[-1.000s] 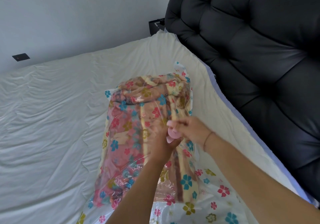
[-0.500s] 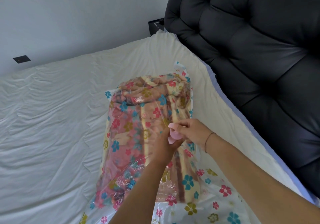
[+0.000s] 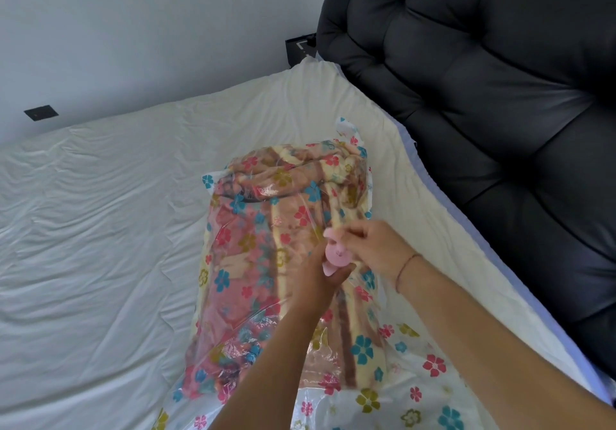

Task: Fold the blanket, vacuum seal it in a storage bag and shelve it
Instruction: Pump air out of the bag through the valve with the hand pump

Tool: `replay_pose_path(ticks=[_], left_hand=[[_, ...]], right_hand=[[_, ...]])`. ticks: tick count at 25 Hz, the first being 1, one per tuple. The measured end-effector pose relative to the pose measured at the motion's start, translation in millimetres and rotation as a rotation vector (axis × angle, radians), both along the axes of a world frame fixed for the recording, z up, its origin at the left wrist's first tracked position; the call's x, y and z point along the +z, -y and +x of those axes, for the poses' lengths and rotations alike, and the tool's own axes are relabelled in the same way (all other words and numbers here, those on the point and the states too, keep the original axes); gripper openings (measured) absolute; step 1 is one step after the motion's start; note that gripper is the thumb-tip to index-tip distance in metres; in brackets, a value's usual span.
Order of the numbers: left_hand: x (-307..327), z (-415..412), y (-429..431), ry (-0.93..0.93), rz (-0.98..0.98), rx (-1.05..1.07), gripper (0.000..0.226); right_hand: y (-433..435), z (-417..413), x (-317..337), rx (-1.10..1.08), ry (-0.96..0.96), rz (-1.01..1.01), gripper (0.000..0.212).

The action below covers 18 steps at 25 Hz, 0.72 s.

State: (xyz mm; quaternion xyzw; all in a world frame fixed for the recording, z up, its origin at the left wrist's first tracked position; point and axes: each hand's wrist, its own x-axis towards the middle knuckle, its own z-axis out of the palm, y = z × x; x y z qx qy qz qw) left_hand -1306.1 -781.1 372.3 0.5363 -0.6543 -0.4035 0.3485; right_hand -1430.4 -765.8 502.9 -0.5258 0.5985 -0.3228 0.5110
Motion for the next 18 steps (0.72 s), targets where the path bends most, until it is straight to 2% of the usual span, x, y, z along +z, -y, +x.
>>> replay_pose_path(ticks=[4, 5, 8, 9, 12, 15, 18], left_hand=[[3.8, -0.3, 3.5, -0.009, 0.026, 0.010, 0.040], [4.3, -1.5, 3.3, -0.013, 0.031, 0.013, 0.040], [1.1, -3.1, 1.1, -0.012, 0.023, 0.003, 0.040], [0.1, -3.4, 0.2, -0.006, 0.014, -0.002, 0.042], [0.8, -0.3, 2.6, -0.015, 0.028, 0.024, 0.041], [3.0, 0.6, 3.6, -0.009, 0.045, 0.031, 0.037], [0.7, 0.2, 2.7, -0.018, 0.047, 0.009, 0.037]], right_hand=[[6.7, -22.3, 57.9, 0.013, 0.195, -0.225, 0.024], [5.5, -20.2, 50.7, 0.021, 0.163, -0.218, 0.026], [-2.1, -0.7, -5.8, 0.010, -0.003, -0.008, 0.028], [-6.4, 1.6, -14.9, 0.014, 0.001, 0.030, 0.026], [-0.2, -7.3, 19.0, 0.007, 0.081, -0.094, 0.025], [2.7, -15.5, 55.8, 0.019, 0.239, -0.244, 0.021], [2.6, -5.5, 8.3, -0.019, 0.105, -0.114, 0.023]])
